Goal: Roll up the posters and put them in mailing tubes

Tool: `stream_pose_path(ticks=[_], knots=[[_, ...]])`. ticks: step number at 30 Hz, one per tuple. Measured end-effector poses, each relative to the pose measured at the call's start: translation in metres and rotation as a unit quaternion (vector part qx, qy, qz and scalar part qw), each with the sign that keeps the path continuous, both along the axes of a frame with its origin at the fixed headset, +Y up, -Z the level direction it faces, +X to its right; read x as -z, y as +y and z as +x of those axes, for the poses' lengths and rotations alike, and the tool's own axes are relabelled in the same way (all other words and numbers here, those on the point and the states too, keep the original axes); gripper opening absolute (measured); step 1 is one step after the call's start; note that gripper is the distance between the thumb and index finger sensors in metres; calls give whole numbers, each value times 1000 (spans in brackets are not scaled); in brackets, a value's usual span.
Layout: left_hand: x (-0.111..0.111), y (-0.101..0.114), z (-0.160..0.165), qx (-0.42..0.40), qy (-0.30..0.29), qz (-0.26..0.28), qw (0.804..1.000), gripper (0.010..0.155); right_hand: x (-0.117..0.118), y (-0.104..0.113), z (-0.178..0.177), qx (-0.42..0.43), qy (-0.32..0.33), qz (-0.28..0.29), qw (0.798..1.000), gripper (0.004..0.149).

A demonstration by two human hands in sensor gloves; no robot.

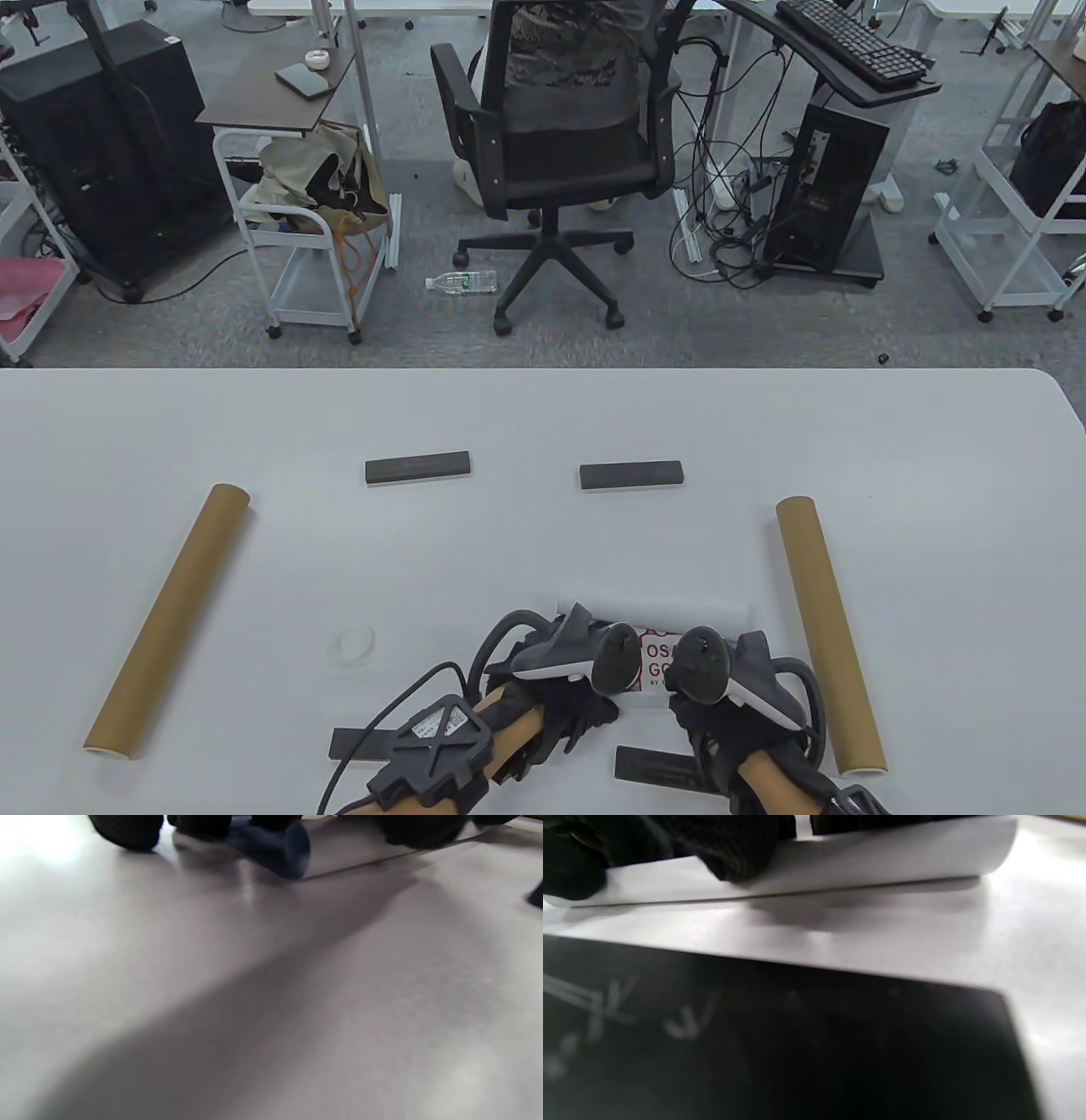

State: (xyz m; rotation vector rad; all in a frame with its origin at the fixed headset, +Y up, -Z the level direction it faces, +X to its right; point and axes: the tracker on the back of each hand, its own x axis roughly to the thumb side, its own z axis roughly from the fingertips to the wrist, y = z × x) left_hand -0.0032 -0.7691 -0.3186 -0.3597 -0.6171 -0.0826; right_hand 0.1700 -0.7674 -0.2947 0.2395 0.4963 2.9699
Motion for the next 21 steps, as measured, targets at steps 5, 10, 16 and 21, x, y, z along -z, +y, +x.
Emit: stream_pose_path(ticks=[5, 10, 16, 21], knots=[[1, 0, 0, -7, 16, -7, 1000, 41, 0, 1, 2, 11, 9, -6, 1000, 48], [1, -1, 0, -7, 23, 36, 999, 48, 2, -4, -4, -25, 7, 3, 1000, 44], [1, -2, 0, 1, 12, 35, 999, 50, 1, -5, -3, -23, 12, -27, 999, 55], [-1, -2, 3, 29, 20, -12, 999, 59, 4, -5, -4, -26, -1, -8, 1000, 44]])
